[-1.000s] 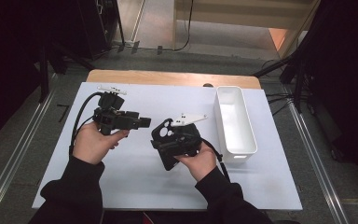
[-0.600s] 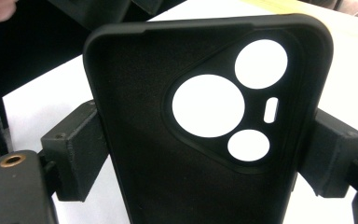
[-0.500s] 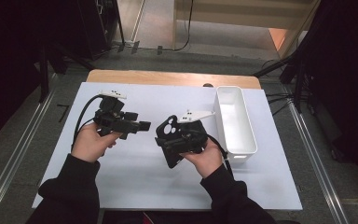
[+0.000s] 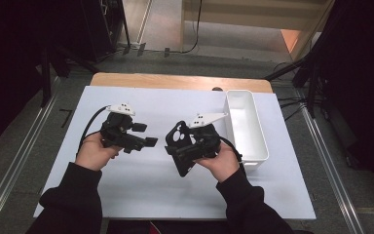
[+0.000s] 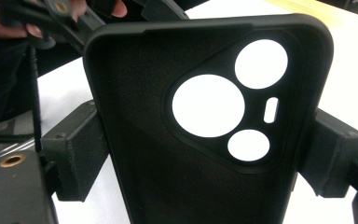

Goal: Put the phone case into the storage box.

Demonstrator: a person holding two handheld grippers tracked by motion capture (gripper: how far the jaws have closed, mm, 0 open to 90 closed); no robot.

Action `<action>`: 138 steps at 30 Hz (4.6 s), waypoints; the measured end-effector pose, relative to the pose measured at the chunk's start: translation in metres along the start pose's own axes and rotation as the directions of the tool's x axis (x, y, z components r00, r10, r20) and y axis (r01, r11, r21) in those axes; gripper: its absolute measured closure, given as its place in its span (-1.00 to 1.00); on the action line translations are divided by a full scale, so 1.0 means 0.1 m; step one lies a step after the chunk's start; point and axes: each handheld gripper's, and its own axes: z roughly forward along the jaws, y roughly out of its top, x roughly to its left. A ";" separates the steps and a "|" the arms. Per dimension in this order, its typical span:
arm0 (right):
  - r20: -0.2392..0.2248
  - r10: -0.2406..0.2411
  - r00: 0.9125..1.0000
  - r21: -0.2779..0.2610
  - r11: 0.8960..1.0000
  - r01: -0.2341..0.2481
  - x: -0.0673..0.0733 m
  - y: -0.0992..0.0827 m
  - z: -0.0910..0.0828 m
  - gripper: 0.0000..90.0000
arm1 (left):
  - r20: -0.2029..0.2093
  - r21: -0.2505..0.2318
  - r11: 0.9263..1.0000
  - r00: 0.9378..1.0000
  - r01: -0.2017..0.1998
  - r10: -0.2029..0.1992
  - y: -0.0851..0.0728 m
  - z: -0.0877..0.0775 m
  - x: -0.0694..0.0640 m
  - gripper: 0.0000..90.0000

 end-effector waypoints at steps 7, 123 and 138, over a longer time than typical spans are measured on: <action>-0.018 -0.011 1.000 -0.008 1.000 0.011 -0.03 0.01 -0.05 -0.73 | 0.045 -0.004 1.000 0.999 -0.008 0.008 -0.18 0.07 0.01 -0.45; 0.431 0.247 0.868 -0.248 0.957 -0.150 -0.87 0.07 -1.32 -0.73 | -0.039 -0.057 0.997 0.998 0.047 -0.049 -1.08 0.05 0.00 -0.68; 0.498 0.277 0.822 -0.256 0.952 -0.166 -1.18 0.14 -1.27 -0.73 | -0.033 -0.080 0.995 0.998 0.057 -0.060 -1.08 0.02 0.02 -0.68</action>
